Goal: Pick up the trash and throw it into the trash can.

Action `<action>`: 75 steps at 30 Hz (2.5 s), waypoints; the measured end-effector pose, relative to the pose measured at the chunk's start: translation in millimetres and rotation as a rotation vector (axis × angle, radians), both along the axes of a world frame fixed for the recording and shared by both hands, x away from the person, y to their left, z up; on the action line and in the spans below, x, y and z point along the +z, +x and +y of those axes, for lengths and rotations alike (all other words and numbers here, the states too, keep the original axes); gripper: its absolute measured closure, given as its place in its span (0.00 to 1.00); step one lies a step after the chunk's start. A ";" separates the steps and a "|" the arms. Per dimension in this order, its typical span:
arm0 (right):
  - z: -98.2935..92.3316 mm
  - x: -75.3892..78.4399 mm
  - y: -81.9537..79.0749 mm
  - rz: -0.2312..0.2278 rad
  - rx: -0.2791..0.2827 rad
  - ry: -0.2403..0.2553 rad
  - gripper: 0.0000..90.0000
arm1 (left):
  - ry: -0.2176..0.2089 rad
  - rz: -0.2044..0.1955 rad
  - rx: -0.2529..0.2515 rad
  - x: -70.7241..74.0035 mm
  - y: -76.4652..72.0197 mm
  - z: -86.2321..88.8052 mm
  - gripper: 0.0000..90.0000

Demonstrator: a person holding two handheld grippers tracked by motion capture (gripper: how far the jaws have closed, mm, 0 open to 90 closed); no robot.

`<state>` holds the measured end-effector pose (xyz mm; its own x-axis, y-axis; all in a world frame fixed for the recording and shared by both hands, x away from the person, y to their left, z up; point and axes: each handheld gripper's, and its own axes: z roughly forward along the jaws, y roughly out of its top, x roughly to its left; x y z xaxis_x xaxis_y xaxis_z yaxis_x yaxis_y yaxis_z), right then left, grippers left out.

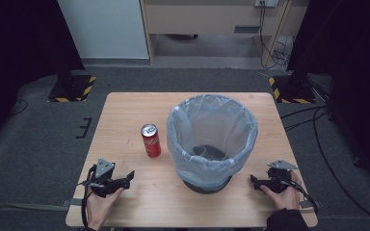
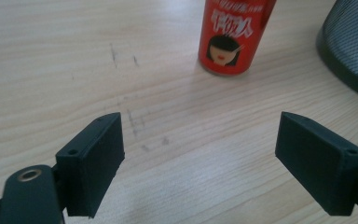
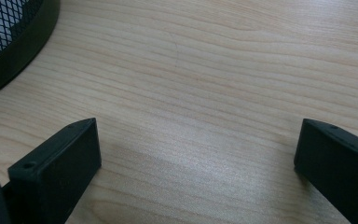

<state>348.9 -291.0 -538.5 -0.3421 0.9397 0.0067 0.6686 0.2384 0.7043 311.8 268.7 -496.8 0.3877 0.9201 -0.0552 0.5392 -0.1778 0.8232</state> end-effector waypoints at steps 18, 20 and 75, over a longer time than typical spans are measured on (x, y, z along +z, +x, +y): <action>0.1 -0.3 1.2 -0.006 0.002 0.000 0.01 | -0.114 -0.167 -0.007 42.8 -3.8 3.0 0.16; 0.1 -0.3 1.3 -0.006 0.003 0.000 0.01 | -0.119 -0.182 -0.013 49.5 -3.1 4.0 0.16; 0.4 -0.2 2.7 -0.003 -0.001 0.002 0.01 | -0.044 -0.173 -0.063 20.1 89.0 -63.5 0.18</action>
